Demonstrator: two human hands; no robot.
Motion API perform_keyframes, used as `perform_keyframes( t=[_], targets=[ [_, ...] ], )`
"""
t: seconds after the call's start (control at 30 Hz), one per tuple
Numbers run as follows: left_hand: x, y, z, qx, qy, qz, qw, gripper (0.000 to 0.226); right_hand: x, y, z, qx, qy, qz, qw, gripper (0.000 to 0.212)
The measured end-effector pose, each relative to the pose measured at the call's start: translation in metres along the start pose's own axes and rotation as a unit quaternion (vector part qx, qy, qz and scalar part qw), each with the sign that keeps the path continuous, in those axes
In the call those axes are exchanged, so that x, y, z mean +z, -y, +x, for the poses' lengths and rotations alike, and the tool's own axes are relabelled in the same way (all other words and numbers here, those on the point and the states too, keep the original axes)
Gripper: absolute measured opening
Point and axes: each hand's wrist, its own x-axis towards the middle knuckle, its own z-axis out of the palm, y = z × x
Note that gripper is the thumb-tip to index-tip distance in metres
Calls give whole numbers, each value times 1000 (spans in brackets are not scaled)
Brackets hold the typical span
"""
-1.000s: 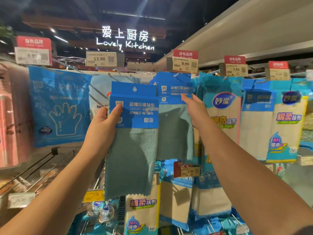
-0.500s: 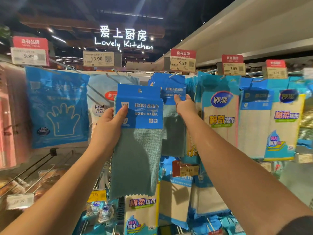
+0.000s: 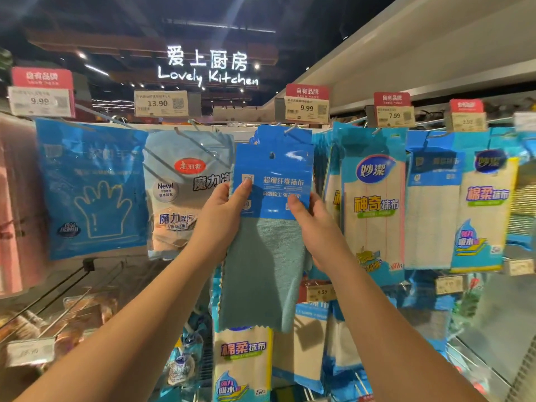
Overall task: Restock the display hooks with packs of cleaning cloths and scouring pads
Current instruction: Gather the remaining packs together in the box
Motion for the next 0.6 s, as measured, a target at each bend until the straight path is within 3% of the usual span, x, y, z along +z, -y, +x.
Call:
perform_keyframes(
  t=[0.07,0.23,0.33,0.6],
  targets=[
    [10,1,10,-15,21,4,1000,35,-5,3,9,-18,-29,25,999,10],
    [27,-5,31,-48,64,11,997,49,-24,12,36,-17,-61,35,997,15],
    [35,-6,43,-38,59,8,997,36,-31,17,49,-10,-64,35,997,26],
    [47,-11,60,-26,44,-62,997,29,-39,27,74,-22,-62,42,997,23]
  ],
)
